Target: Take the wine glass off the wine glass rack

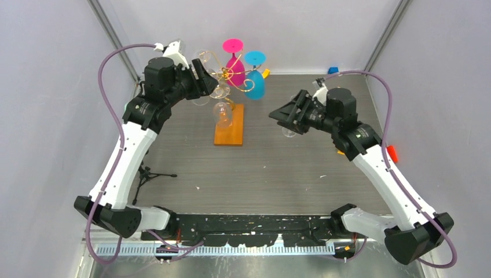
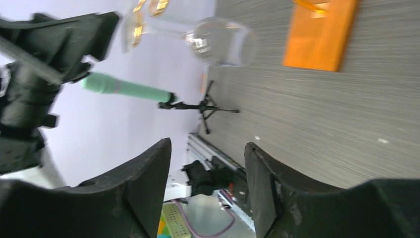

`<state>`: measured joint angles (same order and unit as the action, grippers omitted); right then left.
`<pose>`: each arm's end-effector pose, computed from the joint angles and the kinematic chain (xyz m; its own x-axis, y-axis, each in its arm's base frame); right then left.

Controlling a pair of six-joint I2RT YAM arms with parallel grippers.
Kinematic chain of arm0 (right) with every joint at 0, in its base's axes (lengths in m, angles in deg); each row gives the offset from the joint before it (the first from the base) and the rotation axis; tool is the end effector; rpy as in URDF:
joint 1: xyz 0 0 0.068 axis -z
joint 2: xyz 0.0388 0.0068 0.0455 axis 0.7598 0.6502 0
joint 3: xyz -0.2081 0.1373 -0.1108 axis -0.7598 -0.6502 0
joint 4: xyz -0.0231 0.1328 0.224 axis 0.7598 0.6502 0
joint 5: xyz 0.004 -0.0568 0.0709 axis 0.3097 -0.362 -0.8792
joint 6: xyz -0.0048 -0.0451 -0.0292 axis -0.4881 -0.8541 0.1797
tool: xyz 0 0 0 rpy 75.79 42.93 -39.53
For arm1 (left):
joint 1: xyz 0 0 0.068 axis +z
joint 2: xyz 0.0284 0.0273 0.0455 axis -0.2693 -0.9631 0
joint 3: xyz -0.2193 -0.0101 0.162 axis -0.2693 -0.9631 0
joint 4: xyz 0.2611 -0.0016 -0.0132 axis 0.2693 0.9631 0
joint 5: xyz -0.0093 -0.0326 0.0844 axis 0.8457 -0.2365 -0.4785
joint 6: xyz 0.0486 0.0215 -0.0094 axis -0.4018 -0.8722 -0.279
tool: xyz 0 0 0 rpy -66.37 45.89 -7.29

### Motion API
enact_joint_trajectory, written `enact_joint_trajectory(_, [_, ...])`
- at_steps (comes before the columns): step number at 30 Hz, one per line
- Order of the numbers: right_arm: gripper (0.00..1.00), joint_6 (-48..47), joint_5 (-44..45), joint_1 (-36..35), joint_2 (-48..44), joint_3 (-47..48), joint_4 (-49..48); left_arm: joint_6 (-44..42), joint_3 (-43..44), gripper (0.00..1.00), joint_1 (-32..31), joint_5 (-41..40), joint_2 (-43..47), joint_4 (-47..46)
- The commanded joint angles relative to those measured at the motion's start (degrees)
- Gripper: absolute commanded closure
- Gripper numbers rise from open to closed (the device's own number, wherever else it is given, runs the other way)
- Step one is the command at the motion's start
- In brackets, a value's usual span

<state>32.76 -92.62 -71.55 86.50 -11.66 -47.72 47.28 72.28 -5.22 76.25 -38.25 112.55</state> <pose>0.2090 0.1010 0.3891 -0.7673 0.4636 -0.4430 -0.1548 0.5366 0.8296 0.2582 -0.1015 0.4676 -0.4474 -0.3430 -0.8260 0.2436 0.8419 -0.4815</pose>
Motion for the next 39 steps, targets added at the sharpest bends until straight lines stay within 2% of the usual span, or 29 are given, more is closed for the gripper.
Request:
enact_joint_trajectory(1, [0.36,11.1,5.7,-8.9,2.5,1.8,-19.0,0.7,-2.2,0.39,0.5,1.0,4.6,-4.6])
enact_joint_trajectory(6, [0.35,14.3,13.1,-15.2,9.9,8.7,-20.4,-0.3,-6.4,0.31,0.5,1.3,9.4,-7.8])
enact_joint_trajectory(12, [0.36,16.9,21.9,-18.3,19.7,14.7,-21.9,-1.8,-10.1,0.23,0.5,1.6,15.4,-9.3])
enact_joint_trajectory(23, [0.36,19.8,25.5,-20.1,29.7,22.0,-26.2,-4.7,-15.4,0.15,0.5,2.8,24.7,-9.3])
enact_joint_trajectory(25, [0.39,20.1,27.0,-20.2,30.4,22.2,-26.0,-4.9,-15.7,0.14,0.5,2.7,25.5,-8.9])
enact_joint_trajectory(28, [0.47,20.5,27.5,-20.2,30.9,22.4,-25.7,-5.1,-16.2,0.14,0.5,2.5,26.4,-8.2])
enact_joint_trajectory(33, [0.67,20.8,28.2,-20.4,31.1,21.0,-28.7,-5.2,-17.2,0.14,0.5,2.8,27.1,-7.7])
enact_joint_trajectory(39, [0.75,21.0,28.0,-20.4,31.5,20.3,-31.8,-5.3,-17.7,0.14,0.5,3.5,27.4,-6.9])
